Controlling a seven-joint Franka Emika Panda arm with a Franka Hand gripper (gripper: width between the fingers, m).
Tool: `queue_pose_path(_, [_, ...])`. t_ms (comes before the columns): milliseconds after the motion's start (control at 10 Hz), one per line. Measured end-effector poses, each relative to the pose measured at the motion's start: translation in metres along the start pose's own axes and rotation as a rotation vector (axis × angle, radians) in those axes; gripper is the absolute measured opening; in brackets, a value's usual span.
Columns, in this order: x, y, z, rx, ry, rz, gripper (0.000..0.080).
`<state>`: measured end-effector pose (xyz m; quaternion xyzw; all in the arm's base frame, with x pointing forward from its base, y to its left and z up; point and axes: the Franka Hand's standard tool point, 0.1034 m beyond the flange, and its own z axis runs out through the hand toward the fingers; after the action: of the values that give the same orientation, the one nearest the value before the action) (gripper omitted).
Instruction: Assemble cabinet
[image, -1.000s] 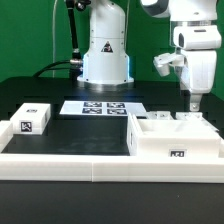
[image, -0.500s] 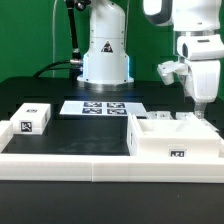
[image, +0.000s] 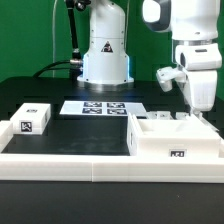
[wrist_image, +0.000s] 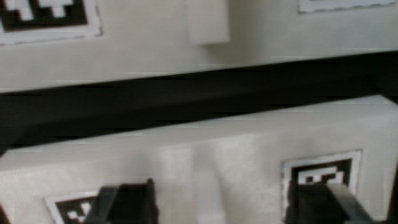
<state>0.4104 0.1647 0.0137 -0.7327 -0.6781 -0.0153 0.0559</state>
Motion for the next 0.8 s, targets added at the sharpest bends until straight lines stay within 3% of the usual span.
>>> queue_pose_path(100, [0.0002, 0.0001, 0.0008, 0.001, 0.0, 0.0, 0.0209])
queue_pose_path(200, [0.0002, 0.0001, 0.0008, 0.001, 0.0, 0.0, 0.0209])
queue_pose_path(300, [0.0003, 0.0009, -0.0001, -0.001, 0.001, 0.0, 0.0067])
queue_pose_path(800, [0.0004, 0.001, -0.0002, -0.002, 0.001, 0.002, 0.0068])
